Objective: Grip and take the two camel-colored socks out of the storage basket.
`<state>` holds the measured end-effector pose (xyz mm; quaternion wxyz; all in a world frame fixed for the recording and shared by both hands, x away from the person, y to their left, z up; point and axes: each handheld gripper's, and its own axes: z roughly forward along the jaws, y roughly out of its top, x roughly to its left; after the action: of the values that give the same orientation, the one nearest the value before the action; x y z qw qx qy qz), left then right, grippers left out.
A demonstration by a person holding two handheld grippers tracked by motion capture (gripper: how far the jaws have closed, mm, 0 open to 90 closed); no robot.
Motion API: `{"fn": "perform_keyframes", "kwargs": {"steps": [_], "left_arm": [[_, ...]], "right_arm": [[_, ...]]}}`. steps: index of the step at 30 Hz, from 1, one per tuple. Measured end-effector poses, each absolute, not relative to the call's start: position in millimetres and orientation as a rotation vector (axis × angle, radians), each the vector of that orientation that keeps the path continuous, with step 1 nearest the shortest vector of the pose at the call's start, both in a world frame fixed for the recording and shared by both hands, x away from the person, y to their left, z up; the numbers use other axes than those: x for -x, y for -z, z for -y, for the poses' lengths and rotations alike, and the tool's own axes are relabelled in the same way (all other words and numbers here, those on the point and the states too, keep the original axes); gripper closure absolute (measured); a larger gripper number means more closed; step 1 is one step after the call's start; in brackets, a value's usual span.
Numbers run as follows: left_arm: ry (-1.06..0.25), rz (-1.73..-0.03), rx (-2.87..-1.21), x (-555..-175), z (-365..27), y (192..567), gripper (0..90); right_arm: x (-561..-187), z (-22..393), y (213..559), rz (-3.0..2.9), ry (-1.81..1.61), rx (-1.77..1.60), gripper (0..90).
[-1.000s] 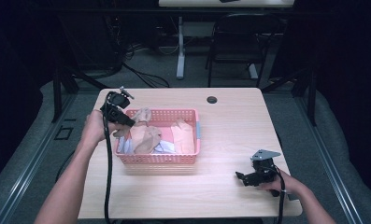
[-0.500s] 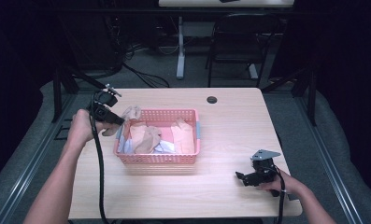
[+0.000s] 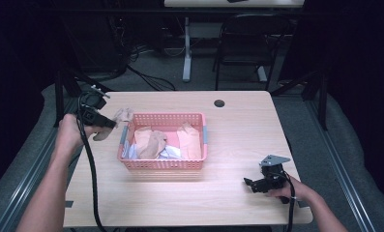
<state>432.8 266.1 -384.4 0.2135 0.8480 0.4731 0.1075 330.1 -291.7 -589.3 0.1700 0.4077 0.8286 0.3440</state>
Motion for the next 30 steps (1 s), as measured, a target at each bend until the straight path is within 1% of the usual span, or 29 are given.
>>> {"fn": "perform_keyframes", "kwargs": {"steps": [7,16,30], "left_arm": [[-0.302,-1.386,-2.303,-430,-292,386,82.1],[-0.28,-1.484,-2.266,-428,-318,404,82.2],[-0.245,-1.546,-2.288,-433,-324,429,82.2]], "right_arm": [[-330,292,589,-2.355,-0.982,-1.159,0.0],[-330,292,589,-2.355,-0.981,-1.159,0.0],[-330,292,589,-2.355,-0.98,-1.159,0.0]]}}
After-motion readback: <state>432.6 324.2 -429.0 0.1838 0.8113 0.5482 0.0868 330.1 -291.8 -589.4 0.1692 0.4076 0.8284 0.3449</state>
